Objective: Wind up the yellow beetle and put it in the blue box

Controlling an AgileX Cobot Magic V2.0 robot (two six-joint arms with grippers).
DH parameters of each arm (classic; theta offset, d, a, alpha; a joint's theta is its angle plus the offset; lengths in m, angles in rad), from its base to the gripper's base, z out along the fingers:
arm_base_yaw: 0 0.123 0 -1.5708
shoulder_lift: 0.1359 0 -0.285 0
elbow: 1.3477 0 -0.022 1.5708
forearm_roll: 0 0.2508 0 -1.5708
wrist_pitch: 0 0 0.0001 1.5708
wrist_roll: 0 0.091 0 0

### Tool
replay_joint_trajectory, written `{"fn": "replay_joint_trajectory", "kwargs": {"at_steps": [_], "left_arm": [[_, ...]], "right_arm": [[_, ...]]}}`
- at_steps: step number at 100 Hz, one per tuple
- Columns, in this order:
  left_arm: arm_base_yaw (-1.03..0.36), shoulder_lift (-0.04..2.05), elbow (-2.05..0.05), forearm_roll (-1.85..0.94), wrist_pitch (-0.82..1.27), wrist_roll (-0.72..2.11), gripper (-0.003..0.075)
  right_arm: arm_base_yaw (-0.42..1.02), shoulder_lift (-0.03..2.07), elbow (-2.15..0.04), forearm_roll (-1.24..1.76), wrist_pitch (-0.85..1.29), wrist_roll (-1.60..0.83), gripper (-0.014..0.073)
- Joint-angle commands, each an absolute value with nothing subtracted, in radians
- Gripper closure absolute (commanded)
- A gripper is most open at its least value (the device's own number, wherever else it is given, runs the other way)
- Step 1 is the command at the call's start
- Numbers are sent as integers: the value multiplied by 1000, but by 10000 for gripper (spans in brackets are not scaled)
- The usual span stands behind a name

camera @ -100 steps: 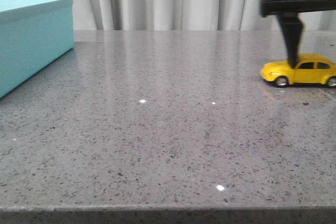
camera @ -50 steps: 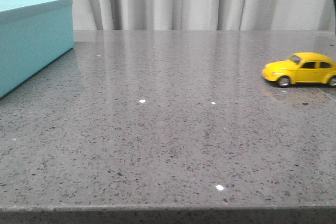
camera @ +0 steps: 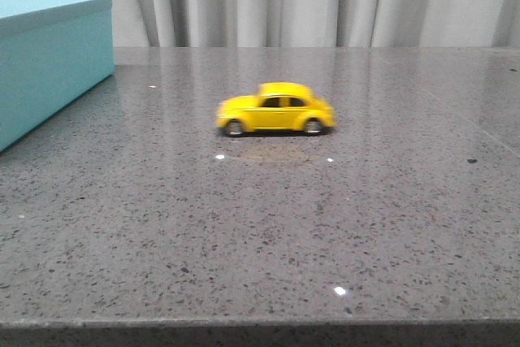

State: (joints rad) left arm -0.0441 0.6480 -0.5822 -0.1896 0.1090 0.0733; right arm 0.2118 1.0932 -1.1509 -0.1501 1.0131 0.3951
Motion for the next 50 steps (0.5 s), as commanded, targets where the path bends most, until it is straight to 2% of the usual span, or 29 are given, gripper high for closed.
{"fn": "replay_joint_trajectory", "kwargs": {"at_steps": [1,32,50], "left_arm": [[-43,652,-619,-201,38,73,352],[-43,658,-621,-201,63,73,352],[-62,709,-677,-201,161,87,352]], "right_arm": [[212,1041,-1134,-162,920,382,25],[212,1019,-1113,-118,886,382,25],[212,1019,-1113,-114,885,381,25]]}}
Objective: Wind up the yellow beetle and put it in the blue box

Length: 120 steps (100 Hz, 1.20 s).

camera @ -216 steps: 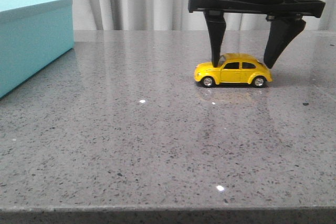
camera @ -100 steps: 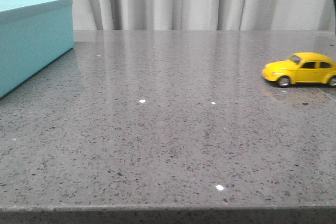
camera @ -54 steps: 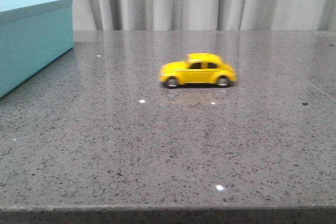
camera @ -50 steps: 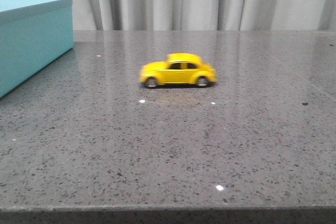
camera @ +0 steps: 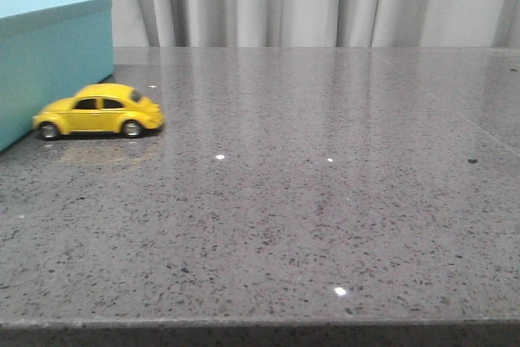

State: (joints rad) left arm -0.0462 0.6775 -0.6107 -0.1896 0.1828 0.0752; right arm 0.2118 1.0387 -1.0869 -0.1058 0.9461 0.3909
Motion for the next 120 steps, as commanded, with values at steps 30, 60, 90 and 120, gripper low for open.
{"fn": "replay_joint_trajectory", "kwargs": {"at_steps": [30,60,90,120], "left_arm": [[-220,946,-960,-201,466,367,291],[-342,1250,-1289,-201,780,689,205],[-380,1525,-1550,-201,1083,788,205],[-413,1627,-1560,-194,1101,916,205]], "right_arm": [[212,1019,-1113,-114,884,382,25],[212,1019,-1113,-114,857,382,25],[212,1019,-1113,-114,848,382,25],[212,1019,-1113,-114,847,382,25]]}}
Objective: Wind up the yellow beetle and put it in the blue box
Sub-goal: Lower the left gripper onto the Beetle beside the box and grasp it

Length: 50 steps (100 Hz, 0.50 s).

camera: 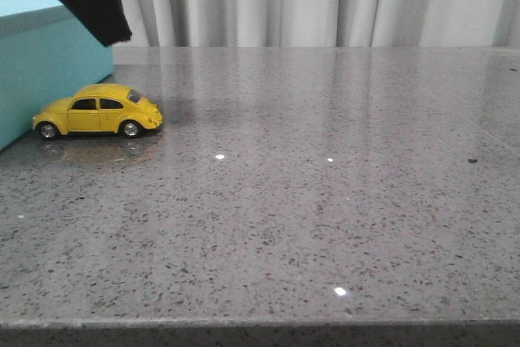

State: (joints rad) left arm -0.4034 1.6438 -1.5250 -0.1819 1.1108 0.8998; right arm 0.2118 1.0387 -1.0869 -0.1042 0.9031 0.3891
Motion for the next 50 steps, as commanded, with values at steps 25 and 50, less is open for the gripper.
{"fn": "replay_joint_trajectory", "kwargs": {"at_steps": [25,50], "left_arm": [[-413,1698,-1560,-163,1126,916,206],[-413,1736,-1560,-163,1101,916,206]], "right_arm": [[212,1019,-1113,-114,850,382,25],[212,1019,-1113,-114,850,382,25]]}}
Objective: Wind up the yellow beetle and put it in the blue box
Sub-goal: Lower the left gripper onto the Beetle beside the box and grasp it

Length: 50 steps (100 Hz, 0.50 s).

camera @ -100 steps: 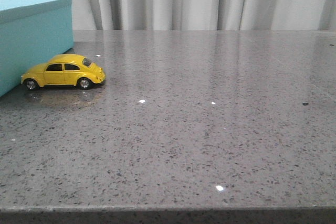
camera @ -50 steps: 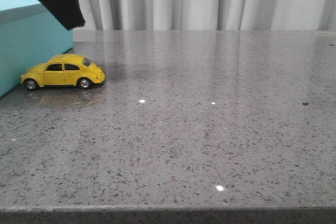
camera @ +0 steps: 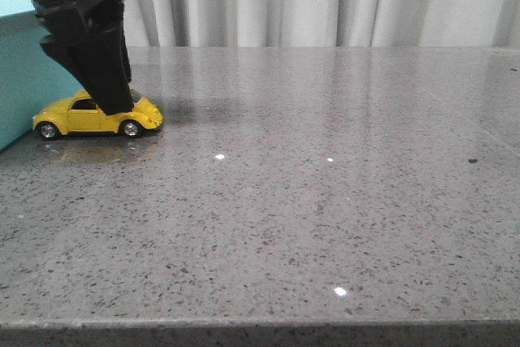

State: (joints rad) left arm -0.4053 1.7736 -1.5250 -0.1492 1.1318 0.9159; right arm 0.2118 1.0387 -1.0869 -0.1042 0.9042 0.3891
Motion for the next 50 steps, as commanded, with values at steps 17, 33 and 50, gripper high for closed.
{"fn": "replay_joint_trajectory", "kwargs": {"at_steps": [17,33,50], "left_arm": [[-413,1742,-1560,-163,1112,913,217],[-413,1762,-1560,-163,1141,913,347],[-413,1773,-1560,-163,1149,913,501]], "right_arm": [[212,1019,-1113,-114,845,382,25],[212,1019,-1113,-114,843,382,25],[212,1019,-1113,-114,844,382,25]]}}
